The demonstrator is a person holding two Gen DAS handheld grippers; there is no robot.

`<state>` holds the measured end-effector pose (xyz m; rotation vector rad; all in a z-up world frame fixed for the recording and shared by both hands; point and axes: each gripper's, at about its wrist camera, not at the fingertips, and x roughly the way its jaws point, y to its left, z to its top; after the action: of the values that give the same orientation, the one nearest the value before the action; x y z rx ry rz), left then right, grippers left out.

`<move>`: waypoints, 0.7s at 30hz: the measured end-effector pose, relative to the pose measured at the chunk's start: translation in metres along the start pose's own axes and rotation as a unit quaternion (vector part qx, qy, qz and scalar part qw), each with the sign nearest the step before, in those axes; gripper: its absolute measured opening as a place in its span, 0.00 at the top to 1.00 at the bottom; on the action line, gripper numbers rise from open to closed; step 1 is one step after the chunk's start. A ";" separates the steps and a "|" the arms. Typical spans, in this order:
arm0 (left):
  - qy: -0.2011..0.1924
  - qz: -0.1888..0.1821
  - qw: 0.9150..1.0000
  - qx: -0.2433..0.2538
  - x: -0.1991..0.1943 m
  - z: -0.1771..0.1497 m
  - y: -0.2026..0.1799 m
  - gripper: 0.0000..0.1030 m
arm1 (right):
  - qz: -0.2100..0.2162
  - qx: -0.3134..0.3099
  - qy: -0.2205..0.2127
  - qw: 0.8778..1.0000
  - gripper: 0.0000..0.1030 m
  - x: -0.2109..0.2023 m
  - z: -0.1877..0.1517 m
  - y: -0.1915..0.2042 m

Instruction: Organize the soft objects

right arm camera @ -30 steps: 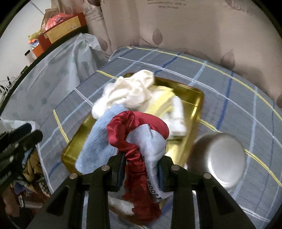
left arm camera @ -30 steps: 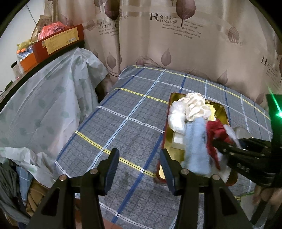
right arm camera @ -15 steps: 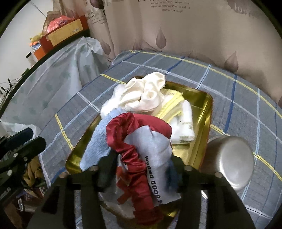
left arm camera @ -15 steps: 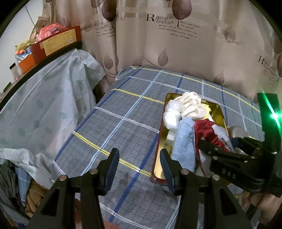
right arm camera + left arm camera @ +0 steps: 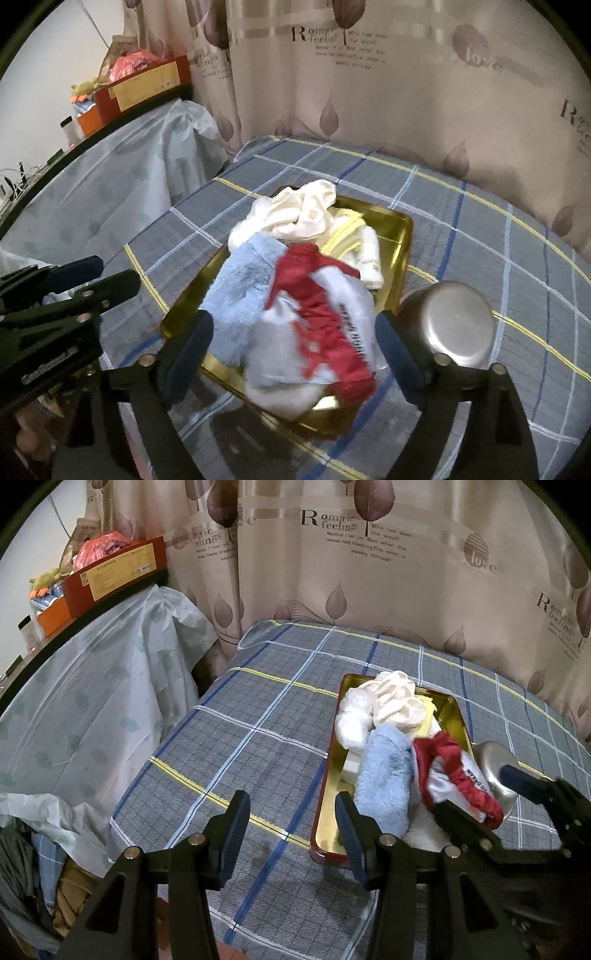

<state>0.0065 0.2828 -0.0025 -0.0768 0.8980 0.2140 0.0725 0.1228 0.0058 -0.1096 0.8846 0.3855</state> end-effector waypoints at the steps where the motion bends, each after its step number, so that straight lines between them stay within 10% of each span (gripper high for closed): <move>1: 0.001 -0.001 1.000 0.001 0.000 0.000 -0.001 0.53 | -0.005 0.001 -0.004 1.000 0.13 -0.004 -0.001 0.000; 21: -0.001 -0.009 1.000 0.010 -0.005 0.000 -0.007 0.53 | -0.025 0.011 -0.018 0.999 0.04 -0.034 -0.028 0.003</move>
<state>0.0048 0.2748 0.0010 -0.0651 0.8978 0.1884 0.0316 0.1087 0.0150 -0.1040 0.8491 0.3304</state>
